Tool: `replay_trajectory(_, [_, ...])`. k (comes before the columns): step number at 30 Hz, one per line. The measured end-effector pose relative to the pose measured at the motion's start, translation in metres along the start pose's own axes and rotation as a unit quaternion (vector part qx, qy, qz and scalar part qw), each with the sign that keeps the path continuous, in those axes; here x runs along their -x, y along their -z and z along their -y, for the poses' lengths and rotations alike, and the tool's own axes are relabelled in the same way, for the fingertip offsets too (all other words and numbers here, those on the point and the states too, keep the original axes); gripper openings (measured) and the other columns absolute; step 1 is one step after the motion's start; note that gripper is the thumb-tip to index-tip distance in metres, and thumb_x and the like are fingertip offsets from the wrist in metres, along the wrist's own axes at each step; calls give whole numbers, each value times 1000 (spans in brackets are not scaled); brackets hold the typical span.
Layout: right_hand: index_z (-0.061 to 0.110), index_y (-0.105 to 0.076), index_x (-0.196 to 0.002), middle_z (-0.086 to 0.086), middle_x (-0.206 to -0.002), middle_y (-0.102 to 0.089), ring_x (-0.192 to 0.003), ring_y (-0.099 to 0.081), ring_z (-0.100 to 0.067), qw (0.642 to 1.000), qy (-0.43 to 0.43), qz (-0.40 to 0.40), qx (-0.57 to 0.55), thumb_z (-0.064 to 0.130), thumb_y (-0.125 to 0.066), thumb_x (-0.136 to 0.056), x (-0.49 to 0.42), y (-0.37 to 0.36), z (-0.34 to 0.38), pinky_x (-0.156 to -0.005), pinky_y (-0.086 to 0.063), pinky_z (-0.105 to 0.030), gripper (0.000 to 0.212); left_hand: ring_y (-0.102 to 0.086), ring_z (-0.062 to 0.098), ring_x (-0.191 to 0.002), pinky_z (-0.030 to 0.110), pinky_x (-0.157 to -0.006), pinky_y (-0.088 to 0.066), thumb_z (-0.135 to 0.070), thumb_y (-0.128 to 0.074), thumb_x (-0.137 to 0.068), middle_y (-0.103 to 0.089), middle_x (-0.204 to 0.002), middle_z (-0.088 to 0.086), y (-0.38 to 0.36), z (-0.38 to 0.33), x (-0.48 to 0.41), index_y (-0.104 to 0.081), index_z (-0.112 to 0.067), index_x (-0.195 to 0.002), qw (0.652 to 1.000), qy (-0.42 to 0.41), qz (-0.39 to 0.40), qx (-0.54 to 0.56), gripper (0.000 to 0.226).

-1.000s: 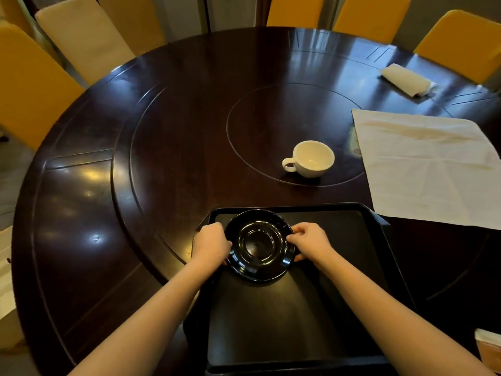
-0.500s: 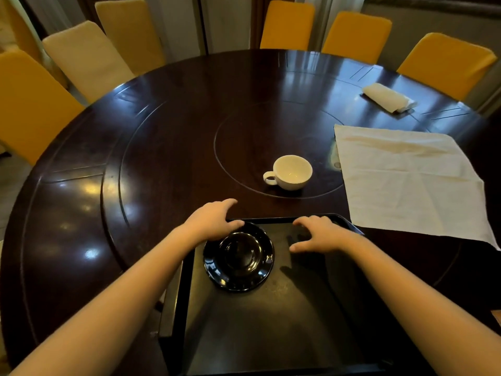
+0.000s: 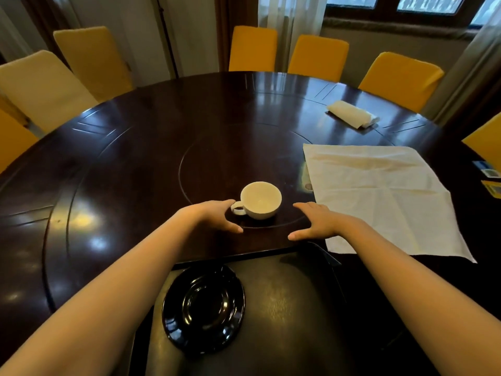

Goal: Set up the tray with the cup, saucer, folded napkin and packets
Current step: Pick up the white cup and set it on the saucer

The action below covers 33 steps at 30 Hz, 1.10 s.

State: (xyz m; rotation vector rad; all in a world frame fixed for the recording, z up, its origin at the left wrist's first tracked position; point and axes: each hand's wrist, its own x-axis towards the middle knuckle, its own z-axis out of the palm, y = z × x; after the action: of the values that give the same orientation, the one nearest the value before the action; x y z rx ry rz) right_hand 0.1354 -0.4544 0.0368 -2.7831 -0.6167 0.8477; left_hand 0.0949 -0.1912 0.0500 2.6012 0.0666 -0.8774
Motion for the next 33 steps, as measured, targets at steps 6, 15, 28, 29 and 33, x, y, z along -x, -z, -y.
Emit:
replay_trajectory(6, [22, -11, -149, -9, -157, -17, -143, -19, -32, 999, 16, -13, -41, 58, -68, -72, -41, 5, -9, -114, -26, -52, 102, -25, 26, -141, 40, -114, -24, -43, -73, -73, -23, -156, 7, 6, 4, -43, -8, -19, -148, 999, -7, -27, -15, 102])
replay_trajectory(15, [24, -13, -148, -9, -154, -25, -138, -30, -29, 984, 58, -20, -168, 43, -78, -69, -82, -10, -15, -111, -33, -49, 104, -38, 23, -132, 33, -106, -29, -31, -82, -65, -41, -146, 3, 0, 9, -83, -21, -24, -143, 991, -93, -68, 64, 99])
replay_trajectory(28, [32, -31, -136, 2, -139, -43, -108, -48, -8, 927, 118, -62, -350, 25, -77, -74, -84, -24, 1, -75, -41, -12, 78, -36, 5, -115, 5, -77, -28, -19, -81, -67, -41, -128, -12, -16, 15, -83, -31, -28, -137, 953, -174, -96, 228, 86])
replay_trajectory(29, [34, -32, -135, 3, -138, -43, -104, -51, -8, 921, 119, -59, -367, 25, -77, -74, -80, -24, 2, -75, -42, -13, 76, -36, 5, -115, 6, -77, -29, -19, -80, -68, -39, -127, -14, -16, 15, -80, -30, -28, -137, 951, -174, -94, 236, 86])
replay_trajectory(33, [42, -32, -130, 4, -138, -41, -101, -54, -10, 898, 124, -62, -418, 24, -77, -74, -61, -18, 12, -83, -46, -23, 74, -39, 11, -119, 20, -89, -33, -20, -80, -69, -40, -129, -14, -13, 18, -61, -29, -34, -136, 938, -182, -85, 284, 85])
